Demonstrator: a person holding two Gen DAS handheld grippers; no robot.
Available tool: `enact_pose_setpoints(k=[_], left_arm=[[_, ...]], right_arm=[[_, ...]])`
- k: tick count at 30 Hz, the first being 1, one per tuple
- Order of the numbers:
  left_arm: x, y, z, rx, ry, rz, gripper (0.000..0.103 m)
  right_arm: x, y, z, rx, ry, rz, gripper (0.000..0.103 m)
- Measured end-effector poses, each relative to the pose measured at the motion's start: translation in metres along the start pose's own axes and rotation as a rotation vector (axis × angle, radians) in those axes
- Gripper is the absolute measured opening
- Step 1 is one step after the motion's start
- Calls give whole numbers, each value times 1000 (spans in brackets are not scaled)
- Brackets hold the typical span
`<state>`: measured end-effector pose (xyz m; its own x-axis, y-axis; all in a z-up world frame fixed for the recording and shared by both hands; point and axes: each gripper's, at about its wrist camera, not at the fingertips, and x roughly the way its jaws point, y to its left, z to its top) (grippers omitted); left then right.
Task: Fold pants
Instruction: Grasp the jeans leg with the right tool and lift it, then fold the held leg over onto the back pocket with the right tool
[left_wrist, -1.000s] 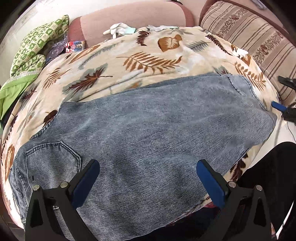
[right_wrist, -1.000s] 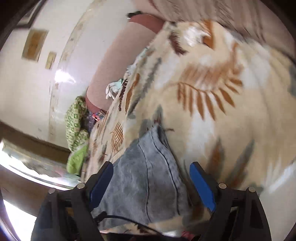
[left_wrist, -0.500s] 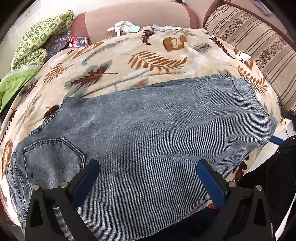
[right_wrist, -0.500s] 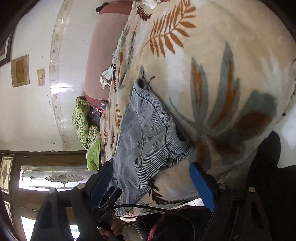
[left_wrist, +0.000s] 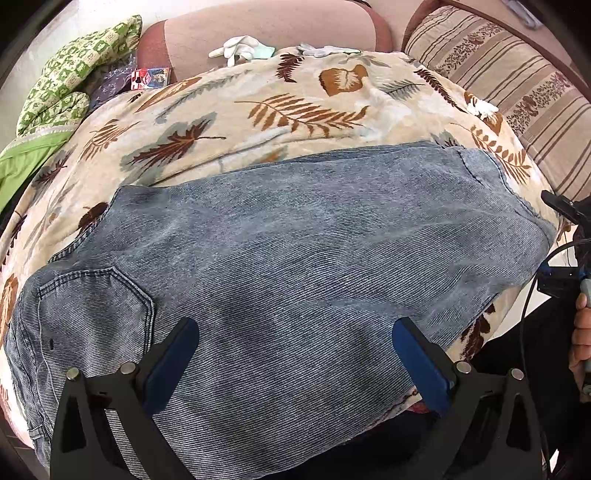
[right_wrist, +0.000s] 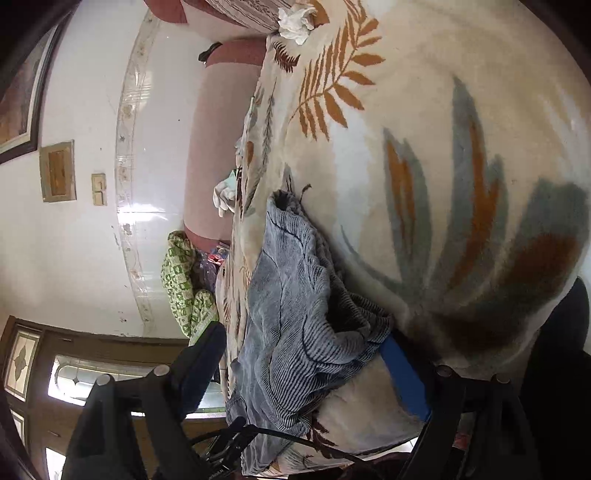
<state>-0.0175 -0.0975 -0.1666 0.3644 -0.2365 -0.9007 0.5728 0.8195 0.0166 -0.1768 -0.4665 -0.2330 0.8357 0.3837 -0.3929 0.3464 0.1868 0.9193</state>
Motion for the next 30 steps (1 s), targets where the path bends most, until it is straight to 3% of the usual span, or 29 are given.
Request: enact_pose_setpoints(k=[2, 4, 5, 11, 16, 20, 26, 30], left_arm=[[-1, 2, -1, -6, -2, -3, 103], [-4, 5, -1, -14, -7, -2, 103], [-5, 8, -2, -19, -11, 1, 103], [-15, 31, -3, -71, -35, 11, 103], [-27, 55, -5, -127, -67, 15, 103], [-39, 79, -10, -179, -98, 20, 103], [-53, 123, -23, -278, -127, 22, 103], [-57, 144, -34, -329, -128, 19, 103]], right_arm=[[0, 4, -4, -28, -28, -25, 74], [0, 9, -5, -64, -46, -50, 47], [3, 10, -5, -71, -37, -45, 29], [8, 20, -8, -98, -35, -42, 29], [6, 53, -9, -189, -58, -41, 29], [22, 89, -14, -245, -25, 10, 29], [72, 143, -58, -376, 121, 58, 29], [122, 158, -105, -472, 269, 0, 29]])
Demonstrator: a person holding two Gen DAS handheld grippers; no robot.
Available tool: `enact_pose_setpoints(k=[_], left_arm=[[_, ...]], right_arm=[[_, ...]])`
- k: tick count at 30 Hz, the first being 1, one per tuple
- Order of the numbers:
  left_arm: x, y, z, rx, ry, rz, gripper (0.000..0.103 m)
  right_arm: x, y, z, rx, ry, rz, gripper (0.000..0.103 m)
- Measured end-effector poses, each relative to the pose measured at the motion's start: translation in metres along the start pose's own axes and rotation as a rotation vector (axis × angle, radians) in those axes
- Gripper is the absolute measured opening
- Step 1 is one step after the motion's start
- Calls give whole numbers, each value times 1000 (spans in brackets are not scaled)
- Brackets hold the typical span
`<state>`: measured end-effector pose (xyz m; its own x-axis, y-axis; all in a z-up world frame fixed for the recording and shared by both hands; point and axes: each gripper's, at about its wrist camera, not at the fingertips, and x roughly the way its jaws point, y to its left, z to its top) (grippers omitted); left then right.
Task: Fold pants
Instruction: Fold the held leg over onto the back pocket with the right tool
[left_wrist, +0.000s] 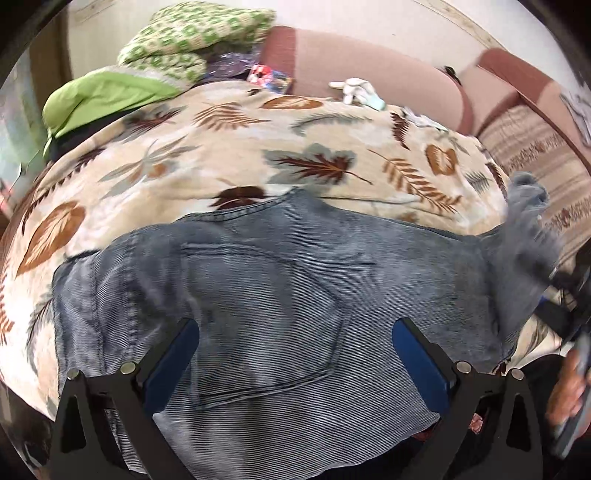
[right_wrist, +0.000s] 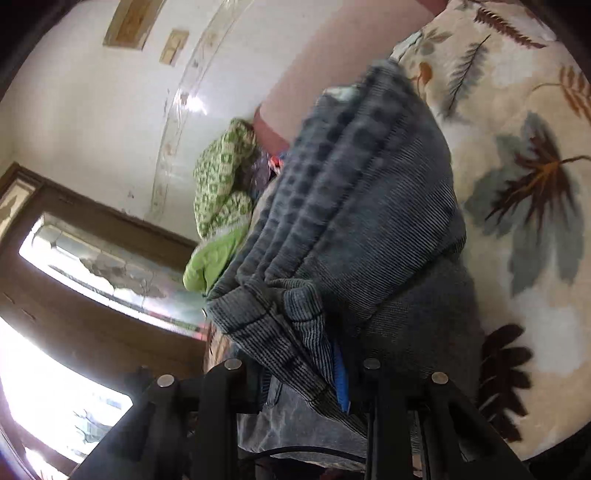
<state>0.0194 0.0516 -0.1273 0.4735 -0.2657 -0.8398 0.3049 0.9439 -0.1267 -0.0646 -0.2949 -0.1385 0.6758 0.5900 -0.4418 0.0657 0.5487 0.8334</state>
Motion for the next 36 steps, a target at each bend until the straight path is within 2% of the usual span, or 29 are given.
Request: enact_pose_setpoints(k=[3, 5, 7, 8, 9, 12, 15, 18, 21, 23, 24, 25, 30, 33, 36], left_arm=[[-1, 10, -3, -18, 1, 3, 103], [-2, 13, -3, -22, 2, 2, 103], [-2, 9, 0, -16, 1, -7, 103], [-1, 5, 2, -6, -1, -15, 103], [0, -2, 5, 11, -3, -25, 103], [10, -32, 18, 94, 11, -43, 103], [26, -63, 30, 162, 34, -49, 103], [45, -87, 37, 215, 77, -72, 103], [75, -97, 32, 233, 172, 1, 103], [91, -94, 22, 229, 234, -19, 103], [87, -93, 16, 238, 190, -21, 103], [84, -94, 11, 257, 181, -12, 103], [76, -93, -8, 285, 168, -14, 103], [71, -94, -15, 284, 161, -20, 103], [67, -98, -21, 285, 163, -23, 103]], right_arm=[[52, 1, -23, 2, 177, -29, 32], [76, -2, -41, -3, 275, -99, 33], [74, 2, -47, -56, 256, -107, 35], [69, 6, -46, -88, 260, -103, 43], [64, 8, -45, -107, 271, -97, 60], [39, 7, -37, -126, 234, -45, 70], [5, -4, -35, -141, 142, -25, 70], [-14, -19, -27, -127, 76, -91, 70], [-17, -32, -21, -108, 44, -123, 67], [-4, -37, -18, -117, 58, -176, 64], [2, -40, -16, -122, 79, -195, 63], [7, -44, -17, -122, 96, -203, 63], [12, -42, -14, -169, 139, -230, 62], [25, -22, -7, -211, 184, -275, 63], [27, -14, 7, -188, 184, -236, 63]])
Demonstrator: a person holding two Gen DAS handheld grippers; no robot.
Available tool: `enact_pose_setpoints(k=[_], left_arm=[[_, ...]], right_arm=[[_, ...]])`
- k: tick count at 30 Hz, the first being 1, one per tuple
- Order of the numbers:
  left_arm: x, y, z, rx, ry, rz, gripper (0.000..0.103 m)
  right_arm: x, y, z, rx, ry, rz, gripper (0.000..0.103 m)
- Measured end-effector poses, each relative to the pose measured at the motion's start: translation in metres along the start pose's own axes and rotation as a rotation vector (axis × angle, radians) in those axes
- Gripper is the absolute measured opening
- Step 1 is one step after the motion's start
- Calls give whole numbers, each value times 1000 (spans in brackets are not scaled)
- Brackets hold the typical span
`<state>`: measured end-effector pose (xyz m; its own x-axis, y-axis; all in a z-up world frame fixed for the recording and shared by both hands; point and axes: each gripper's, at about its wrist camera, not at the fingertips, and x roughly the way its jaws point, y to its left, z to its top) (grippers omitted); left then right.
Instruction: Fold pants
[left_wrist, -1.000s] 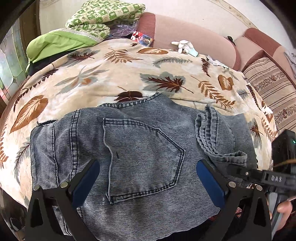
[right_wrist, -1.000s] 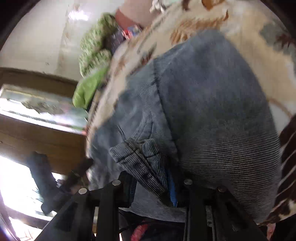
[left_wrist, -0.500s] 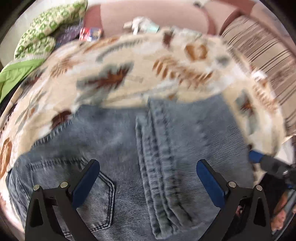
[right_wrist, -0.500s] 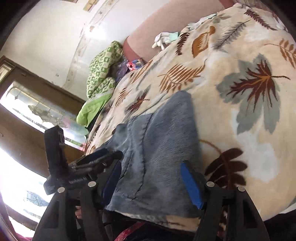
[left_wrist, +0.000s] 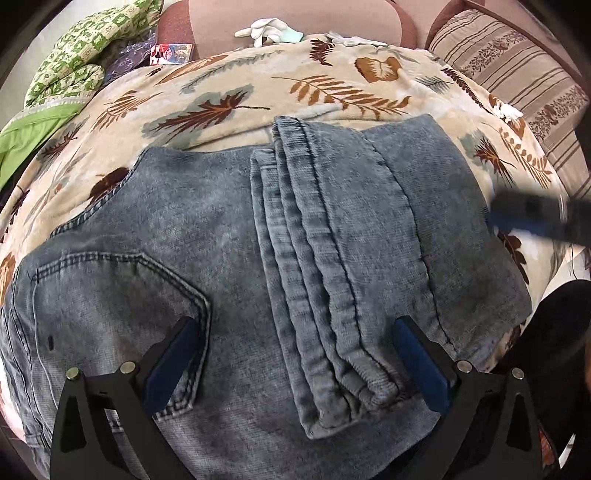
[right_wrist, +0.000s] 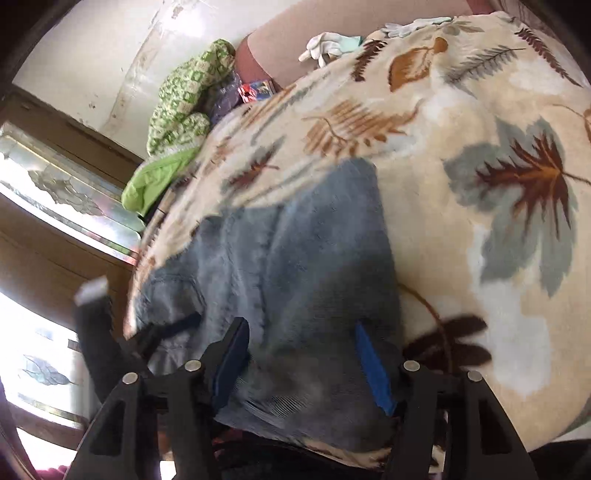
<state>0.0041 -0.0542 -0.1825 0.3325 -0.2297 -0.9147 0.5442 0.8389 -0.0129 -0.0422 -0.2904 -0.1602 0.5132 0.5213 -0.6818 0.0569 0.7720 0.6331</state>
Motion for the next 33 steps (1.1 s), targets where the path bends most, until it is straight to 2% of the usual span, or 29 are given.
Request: enact_pose_setpoints(k=[4, 8, 11, 13, 15, 18, 19, 22, 25, 28, 30, 33], left_arm=[[-2, -7, -7, -2, 2, -6, 103], [-1, -7, -10, -18, -4, -20, 103], [-2, -8, -12, -28, -24, -18, 103], [-5, -8, -13, -38, -33, -19, 103], [-10, -2, -12, -66, -31, -47, 103], [-24, 19, -8, -159, -49, -104, 97], [-30, 25, -7, -180, -59, -86, 97], [-51, 43, -9, -202, -120, 34, 97], [-68, 64, -18, -253, -149, 78, 97], [-67, 88, -23, -299, -138, 163, 97], [-61, 101, -29, -336, -111, 221, 97], [-45, 113, -40, -382, -44, 239, 97]], right_arm=[[16, 20, 26, -55, -35, -30, 63], [63, 23, 43, -79, 64, -83, 65], [73, 21, 51, -98, 45, -24, 67], [70, 10, 53, -56, 47, 33, 67], [66, 4, 55, -14, 48, 72, 67], [59, 4, 54, 8, 32, 100, 67], [55, 5, 53, 6, 28, 105, 67], [42, 17, 51, -26, -4, 139, 67], [34, 34, 46, -82, -27, 196, 67], [38, 48, 38, -129, 5, 228, 67], [47, 56, 31, -154, 34, 207, 67], [64, 57, 25, -152, 94, 165, 67]])
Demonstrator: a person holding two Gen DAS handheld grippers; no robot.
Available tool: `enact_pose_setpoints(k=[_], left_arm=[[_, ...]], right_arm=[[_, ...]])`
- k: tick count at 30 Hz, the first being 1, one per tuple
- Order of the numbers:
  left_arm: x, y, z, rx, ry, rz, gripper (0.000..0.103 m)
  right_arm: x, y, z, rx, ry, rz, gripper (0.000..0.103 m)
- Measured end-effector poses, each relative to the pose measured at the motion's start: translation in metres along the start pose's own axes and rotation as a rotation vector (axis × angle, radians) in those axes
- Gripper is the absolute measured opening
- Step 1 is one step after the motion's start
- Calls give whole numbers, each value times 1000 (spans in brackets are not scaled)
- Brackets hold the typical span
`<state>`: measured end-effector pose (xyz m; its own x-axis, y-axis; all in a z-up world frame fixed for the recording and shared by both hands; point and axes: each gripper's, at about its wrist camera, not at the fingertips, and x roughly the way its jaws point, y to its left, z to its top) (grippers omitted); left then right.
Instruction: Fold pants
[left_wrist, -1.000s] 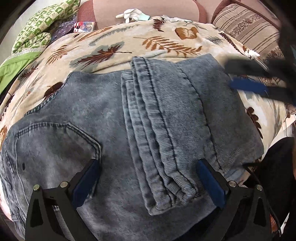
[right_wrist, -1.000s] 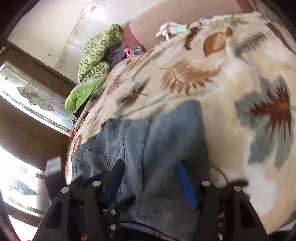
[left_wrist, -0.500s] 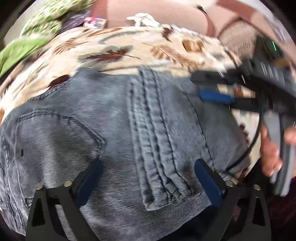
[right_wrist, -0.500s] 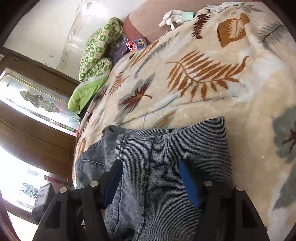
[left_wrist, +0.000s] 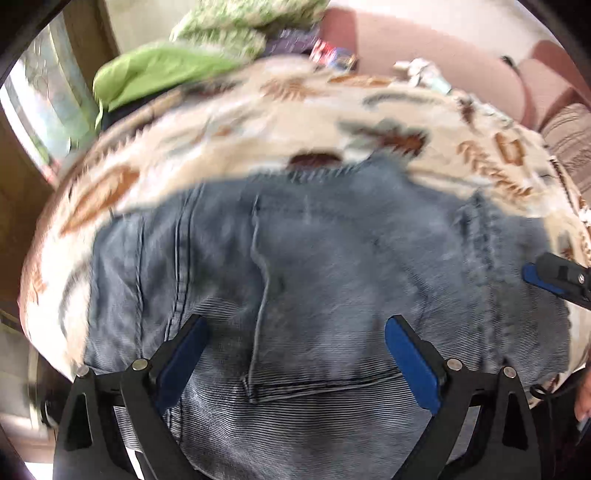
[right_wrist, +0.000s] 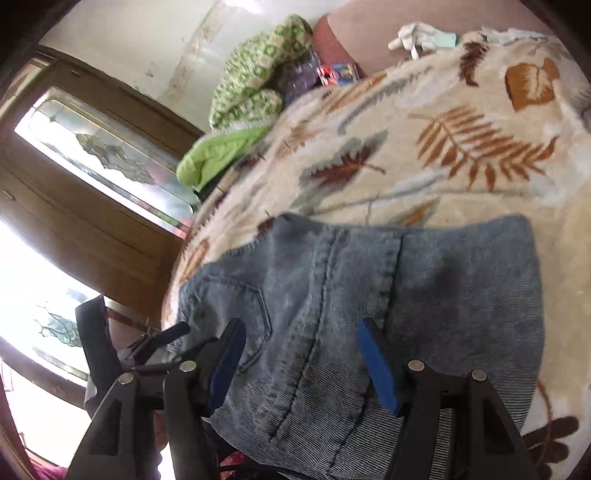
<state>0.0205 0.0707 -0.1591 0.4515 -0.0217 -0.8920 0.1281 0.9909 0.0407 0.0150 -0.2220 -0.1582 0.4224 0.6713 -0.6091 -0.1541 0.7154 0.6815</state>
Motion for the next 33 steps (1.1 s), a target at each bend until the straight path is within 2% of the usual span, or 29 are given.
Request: enact_pose_setpoints(k=[2, 4, 9, 16, 23, 26, 29, 33], left_arm=[[8, -5, -1, 37, -8, 33, 100], [9, -10, -3, 56, -28, 54, 101], [4, -8, -4, 53, -36, 30, 101], [-16, -4, -16, 66, -67, -69, 101], [-45, 16, -29, 55, -115, -149, 101], [-65, 28, -35, 44, -161, -195, 101], [-76, 36, -41, 60, -206, -213, 101], [-72, 42, -41, 42, -196, -251, 101]], right_arm=[[9, -6, -2, 20, 29, -23, 67], [12, -11, -2, 32, 30, -10, 67], [15, -23, 0, 42, 27, 46, 67], [16, -21, -5, -120, 21, 113, 72], [13, -24, -7, -148, 13, 154, 72], [13, -22, -8, -182, 28, 148, 72], [15, -21, -2, -126, 57, 125, 72], [16, -15, -5, -83, 33, 64, 73]])
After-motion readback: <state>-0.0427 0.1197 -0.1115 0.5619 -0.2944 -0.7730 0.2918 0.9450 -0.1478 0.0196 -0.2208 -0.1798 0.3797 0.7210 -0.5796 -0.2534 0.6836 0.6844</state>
